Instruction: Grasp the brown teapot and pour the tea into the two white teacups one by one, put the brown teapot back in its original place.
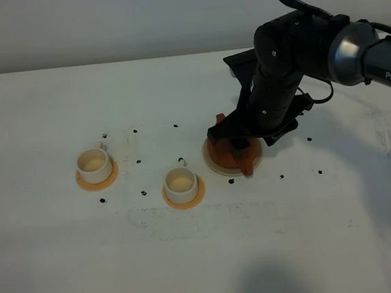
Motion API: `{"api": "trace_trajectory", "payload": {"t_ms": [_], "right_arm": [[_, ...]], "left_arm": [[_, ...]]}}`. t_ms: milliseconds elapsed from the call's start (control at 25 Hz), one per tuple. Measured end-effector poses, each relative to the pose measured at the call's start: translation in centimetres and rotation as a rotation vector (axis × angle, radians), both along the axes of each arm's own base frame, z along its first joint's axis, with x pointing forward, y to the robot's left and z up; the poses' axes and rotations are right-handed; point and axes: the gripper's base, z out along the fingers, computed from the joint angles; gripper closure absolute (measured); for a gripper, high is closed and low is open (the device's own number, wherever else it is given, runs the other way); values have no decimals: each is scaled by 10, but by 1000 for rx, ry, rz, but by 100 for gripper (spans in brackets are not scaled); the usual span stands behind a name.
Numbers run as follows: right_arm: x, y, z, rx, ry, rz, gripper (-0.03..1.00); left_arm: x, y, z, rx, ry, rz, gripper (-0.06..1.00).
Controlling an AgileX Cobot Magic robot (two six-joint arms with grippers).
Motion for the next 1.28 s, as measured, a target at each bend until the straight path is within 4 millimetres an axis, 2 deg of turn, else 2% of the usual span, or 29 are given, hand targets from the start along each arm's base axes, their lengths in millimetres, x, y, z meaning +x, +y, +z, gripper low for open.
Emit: {"api": "trace_trajectory", "payload": {"t_ms": [760, 1280], "right_arm": [[4, 3, -22, -14, 25, 1, 40], [5, 3, -24, -12, 21, 9, 40]], "left_arm": [[0, 0, 0, 0, 0, 0, 27], [0, 0, 0, 0, 0, 0, 27]]}}
